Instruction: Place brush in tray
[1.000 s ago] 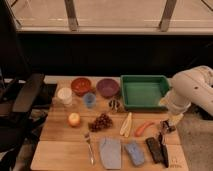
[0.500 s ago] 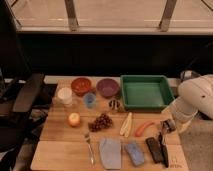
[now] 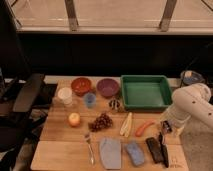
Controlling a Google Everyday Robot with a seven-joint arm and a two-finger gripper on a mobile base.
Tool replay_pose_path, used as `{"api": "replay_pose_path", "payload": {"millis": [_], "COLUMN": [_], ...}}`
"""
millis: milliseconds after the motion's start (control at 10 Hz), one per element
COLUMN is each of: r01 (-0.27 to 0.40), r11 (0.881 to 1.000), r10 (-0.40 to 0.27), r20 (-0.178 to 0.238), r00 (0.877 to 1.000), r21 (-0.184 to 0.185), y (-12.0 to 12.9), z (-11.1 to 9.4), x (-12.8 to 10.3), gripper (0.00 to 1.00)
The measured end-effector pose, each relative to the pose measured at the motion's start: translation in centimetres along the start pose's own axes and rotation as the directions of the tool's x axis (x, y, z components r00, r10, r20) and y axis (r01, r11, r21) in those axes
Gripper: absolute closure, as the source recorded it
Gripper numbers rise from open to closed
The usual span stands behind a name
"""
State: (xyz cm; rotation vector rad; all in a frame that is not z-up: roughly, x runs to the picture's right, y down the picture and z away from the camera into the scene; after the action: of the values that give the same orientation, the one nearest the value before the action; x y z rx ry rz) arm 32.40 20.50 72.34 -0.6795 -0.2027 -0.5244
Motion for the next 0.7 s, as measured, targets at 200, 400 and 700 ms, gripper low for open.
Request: {"api": "replay_pose_path", "payload": {"millis": [200, 400, 700], "r01": [0.0, -0.005, -0.002], "r11": [0.999, 0.996, 0.991], "r10": [0.002, 0.013, 0.022], "r20": [0.043, 0.088, 0.146], "r00": [0.999, 0.996, 0.989], "r21": [-0.048, -0.087, -0.131], "y": [0.2, 0.8, 1.2], "z": [2.4, 4.2, 6.7], "x": [0.3, 0.5, 0.0], "gripper": [0.35, 0.35, 0.35]}}
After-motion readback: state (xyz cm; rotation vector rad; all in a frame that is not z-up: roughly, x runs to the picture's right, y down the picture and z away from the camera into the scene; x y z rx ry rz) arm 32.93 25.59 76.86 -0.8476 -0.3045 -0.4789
